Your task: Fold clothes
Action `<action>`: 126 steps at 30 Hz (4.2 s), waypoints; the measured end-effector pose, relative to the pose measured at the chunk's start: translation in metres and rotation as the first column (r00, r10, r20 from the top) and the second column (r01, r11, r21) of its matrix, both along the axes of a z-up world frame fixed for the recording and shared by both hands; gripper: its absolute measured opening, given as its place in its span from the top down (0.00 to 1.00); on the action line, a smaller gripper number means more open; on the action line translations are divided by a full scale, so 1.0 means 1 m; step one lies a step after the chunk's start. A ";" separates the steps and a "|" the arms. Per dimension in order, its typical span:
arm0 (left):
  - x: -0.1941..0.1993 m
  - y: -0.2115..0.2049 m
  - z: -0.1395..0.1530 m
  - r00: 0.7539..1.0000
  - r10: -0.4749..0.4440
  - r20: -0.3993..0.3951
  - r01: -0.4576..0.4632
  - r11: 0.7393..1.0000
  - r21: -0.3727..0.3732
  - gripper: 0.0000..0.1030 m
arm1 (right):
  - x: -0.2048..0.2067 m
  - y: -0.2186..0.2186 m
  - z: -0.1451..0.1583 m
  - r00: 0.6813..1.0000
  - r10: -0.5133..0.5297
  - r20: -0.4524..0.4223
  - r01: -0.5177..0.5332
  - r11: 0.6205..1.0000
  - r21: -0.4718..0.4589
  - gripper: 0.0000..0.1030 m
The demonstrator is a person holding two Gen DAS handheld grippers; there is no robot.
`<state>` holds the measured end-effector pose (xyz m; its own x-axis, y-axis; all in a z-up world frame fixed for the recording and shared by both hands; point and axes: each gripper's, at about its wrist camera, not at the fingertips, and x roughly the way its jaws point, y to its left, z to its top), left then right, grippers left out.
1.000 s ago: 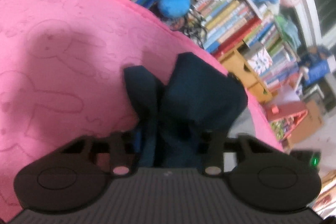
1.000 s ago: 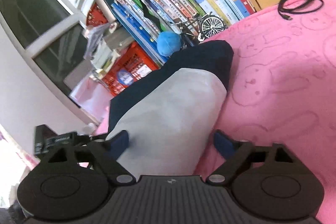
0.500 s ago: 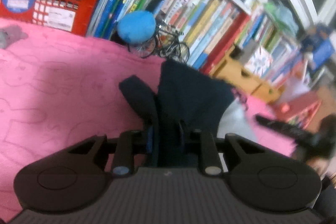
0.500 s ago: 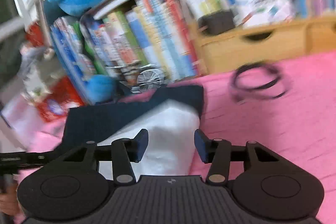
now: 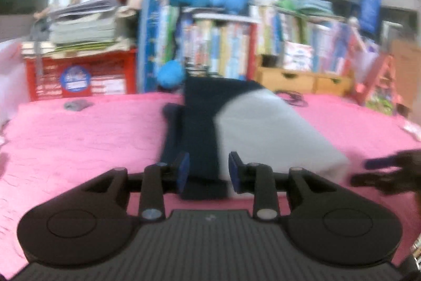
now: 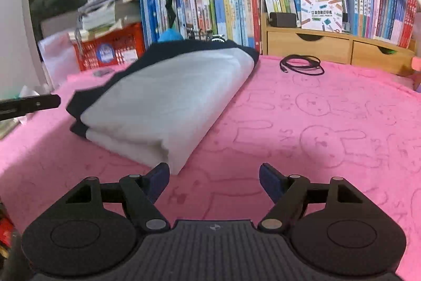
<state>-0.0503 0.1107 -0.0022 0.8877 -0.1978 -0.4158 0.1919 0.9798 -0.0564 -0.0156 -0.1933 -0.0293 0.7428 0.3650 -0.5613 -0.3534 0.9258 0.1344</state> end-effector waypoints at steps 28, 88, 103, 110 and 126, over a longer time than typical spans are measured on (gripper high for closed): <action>-0.003 -0.154 -0.071 0.912 -0.404 0.077 0.216 0.631 0.745 0.62 | 0.036 0.038 0.028 0.999 0.030 0.018 -0.030 1.000 -0.009 0.81; 0.030 0.093 -0.038 0.986 0.049 -0.158 -0.065 0.993 -0.099 0.36 | 0.014 0.230 0.000 0.862 0.377 0.339 -0.234 0.889 -0.393 0.90; 0.027 0.087 -0.031 0.963 0.206 -0.173 -0.221 0.973 -0.071 0.30 | 0.001 0.099 0.037 0.952 0.298 0.070 -0.297 0.954 -0.037 0.50; 0.038 0.031 -0.022 0.955 0.195 -0.225 -0.204 0.979 -0.020 0.25 | -0.009 0.047 0.022 0.977 0.210 0.039 -0.208 0.977 -0.052 0.32; 0.044 -0.017 -0.037 0.952 0.157 -0.264 -0.136 0.986 0.096 0.18 | 0.002 0.031 -0.002 0.987 0.160 0.018 -0.156 0.980 -0.123 0.08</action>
<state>-0.0064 0.0934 -0.0393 0.7571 -0.0324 -0.6525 0.0336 0.9994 -0.0106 -0.0133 -0.1622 -0.0309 0.6972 0.4097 -0.5883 -0.4987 0.8667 0.0126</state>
